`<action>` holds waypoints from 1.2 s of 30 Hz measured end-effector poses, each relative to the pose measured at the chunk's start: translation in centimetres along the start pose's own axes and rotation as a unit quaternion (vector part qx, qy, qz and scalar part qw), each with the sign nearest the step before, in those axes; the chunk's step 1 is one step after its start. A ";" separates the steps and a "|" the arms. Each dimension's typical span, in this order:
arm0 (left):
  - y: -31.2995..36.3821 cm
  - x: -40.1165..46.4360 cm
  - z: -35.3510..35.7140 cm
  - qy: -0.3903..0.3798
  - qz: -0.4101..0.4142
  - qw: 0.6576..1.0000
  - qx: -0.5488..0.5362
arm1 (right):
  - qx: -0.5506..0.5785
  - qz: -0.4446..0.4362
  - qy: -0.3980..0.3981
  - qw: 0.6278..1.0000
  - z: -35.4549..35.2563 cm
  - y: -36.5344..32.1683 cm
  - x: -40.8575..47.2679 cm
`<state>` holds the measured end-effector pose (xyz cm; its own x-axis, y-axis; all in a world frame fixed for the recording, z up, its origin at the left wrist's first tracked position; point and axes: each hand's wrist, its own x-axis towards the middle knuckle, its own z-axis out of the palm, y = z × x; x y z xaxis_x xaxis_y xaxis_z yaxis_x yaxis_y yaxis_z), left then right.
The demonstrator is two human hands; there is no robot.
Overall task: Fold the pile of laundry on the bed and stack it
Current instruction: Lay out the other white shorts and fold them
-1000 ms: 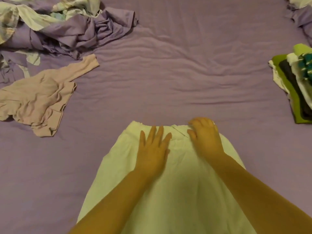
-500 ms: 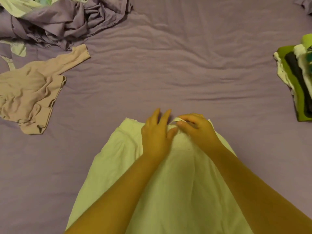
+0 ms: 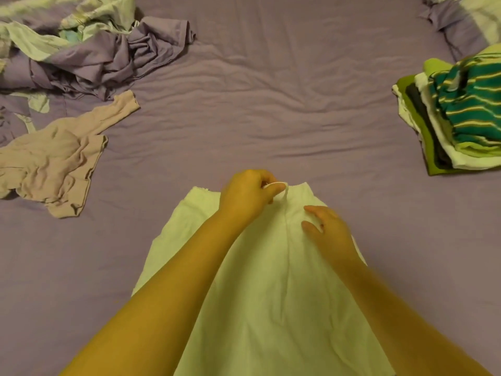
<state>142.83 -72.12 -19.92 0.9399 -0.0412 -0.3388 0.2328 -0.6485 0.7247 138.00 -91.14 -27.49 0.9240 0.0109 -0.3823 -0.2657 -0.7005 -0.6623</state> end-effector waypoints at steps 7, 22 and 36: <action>-4.8 -7.2 6.2 -0.092 -0.078 0.973 0.198 | -0.272 0.060 -0.003 0.960 2.7 5.2 -8.8; 5.0 -12.1 9.3 -0.080 -0.257 0.669 -0.692 | 0.364 0.086 0.083 0.924 -3.8 -0.2 -10.8; -4.9 -19.3 13.8 0.063 -0.203 0.961 -0.176 | -0.276 -0.132 -0.093 0.947 0.2 7.5 -15.0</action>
<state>120.08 -78.65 -25.20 0.7718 0.2682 -0.5765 0.6355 -0.2940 0.7139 122.09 -96.39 -26.86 0.8605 0.3276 -0.3901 0.2001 -0.9216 -0.3325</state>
